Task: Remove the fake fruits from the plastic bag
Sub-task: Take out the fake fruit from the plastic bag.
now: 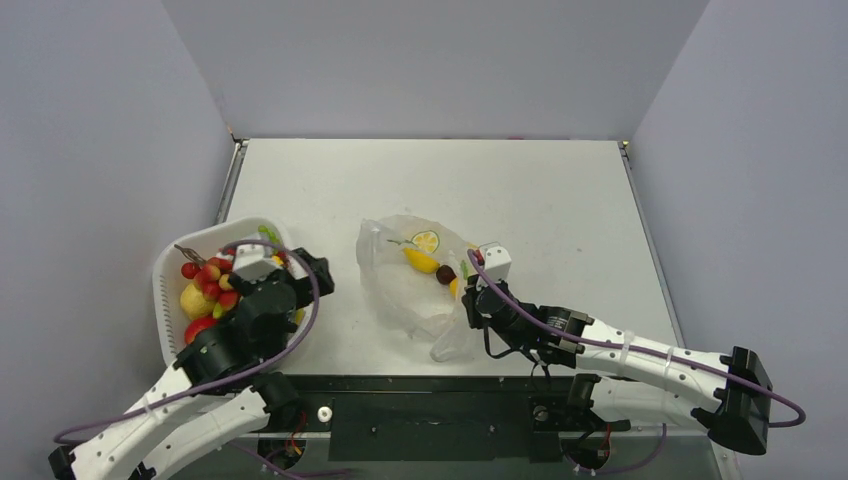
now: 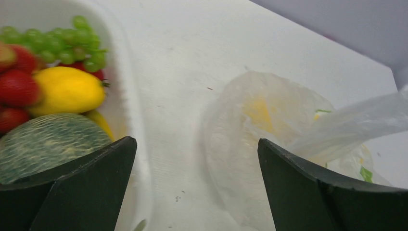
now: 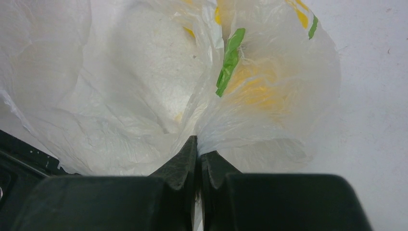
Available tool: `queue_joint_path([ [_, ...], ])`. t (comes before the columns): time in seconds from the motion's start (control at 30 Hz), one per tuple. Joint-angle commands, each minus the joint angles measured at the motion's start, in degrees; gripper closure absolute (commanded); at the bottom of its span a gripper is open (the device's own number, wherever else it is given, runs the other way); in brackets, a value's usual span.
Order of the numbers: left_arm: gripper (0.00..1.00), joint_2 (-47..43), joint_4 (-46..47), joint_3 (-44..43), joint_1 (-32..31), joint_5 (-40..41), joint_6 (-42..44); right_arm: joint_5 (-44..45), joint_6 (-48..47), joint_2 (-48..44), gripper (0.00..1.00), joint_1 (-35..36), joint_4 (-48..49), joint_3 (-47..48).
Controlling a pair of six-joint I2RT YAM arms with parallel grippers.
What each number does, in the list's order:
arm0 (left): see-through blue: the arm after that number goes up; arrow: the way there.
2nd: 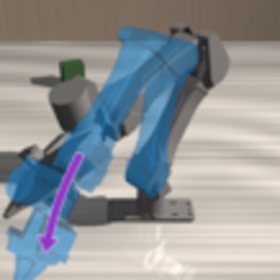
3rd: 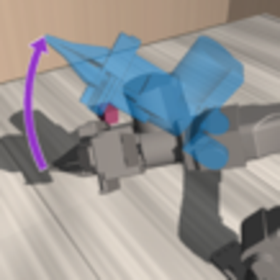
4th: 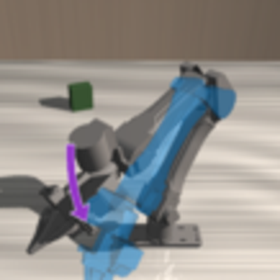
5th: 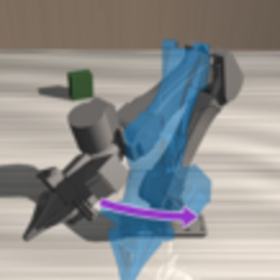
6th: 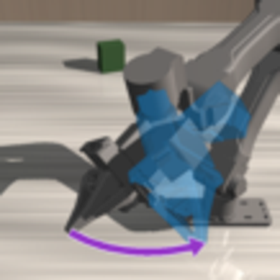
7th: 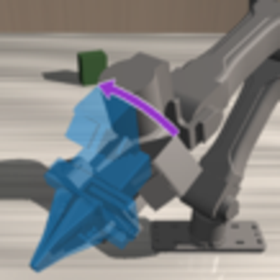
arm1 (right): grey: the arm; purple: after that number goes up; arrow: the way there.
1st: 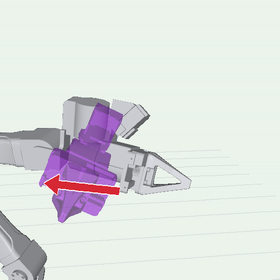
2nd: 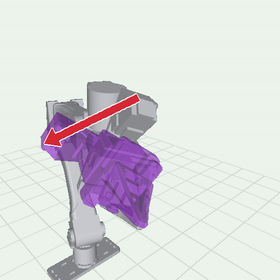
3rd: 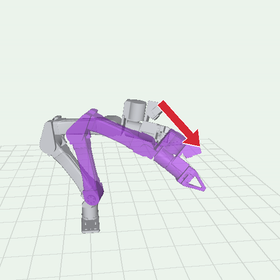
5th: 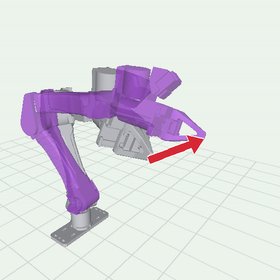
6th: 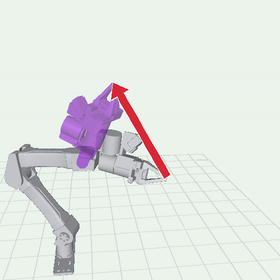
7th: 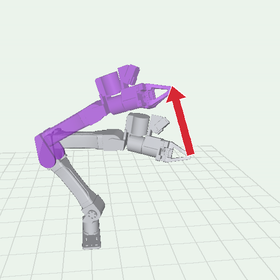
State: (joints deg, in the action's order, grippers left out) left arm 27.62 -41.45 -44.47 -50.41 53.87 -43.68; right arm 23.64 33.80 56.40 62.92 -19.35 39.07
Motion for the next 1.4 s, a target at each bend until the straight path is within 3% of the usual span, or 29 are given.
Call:
queue_joint_path([
  [0.0,0.03,9.52,16.75,0.24,0.14,-18.80,6.37,-1.33,-0.79,0.62,1.00,-0.51,2.38,2.17],
  [0.13,0.08,15.58,30.75,4.05,0.04,-39.62,5.61,-1.60,-0.61,-0.33,1.00,-0.60,2.55,1.50],
  [0.3,0.12,20.54,44.59,7.39,-1.39,-48.87,4.32,-2.11,-1.14,-1.01,1.00,-0.60,2.46,1.02],
  [0.47,0.13,27.91,41.80,1.68,-4.59,-47.75,7.79,-2.76,-1.41,-0.82,1.00,-0.63,2.48,0.93],
  [0.67,0.18,33.16,40.44,-2.58,-7.33,-43.50,5.90,-2.73,-1.34,-1.31,1.00,-0.63,2.68,0.71],
  [0.8,0.17,32.26,41.64,-4.34,-7.93,-41.71,5.67,-2.62,-1.26,-2.29,1.00,-0.69,2.46,0.56],
  [1.13,0.10,24.67,23.32,-16.12,-7.82,-42.03,11.86,-2.45,-1.65,-2.30,1.00,-0.69,2.15,0.77],
  [1.37,0.07,26.33,17.45,-19.29,-7.54,-50.99,13.35,-3.25,-1.48,-1.65,1.00,-0.69,2.97,1.10],
])
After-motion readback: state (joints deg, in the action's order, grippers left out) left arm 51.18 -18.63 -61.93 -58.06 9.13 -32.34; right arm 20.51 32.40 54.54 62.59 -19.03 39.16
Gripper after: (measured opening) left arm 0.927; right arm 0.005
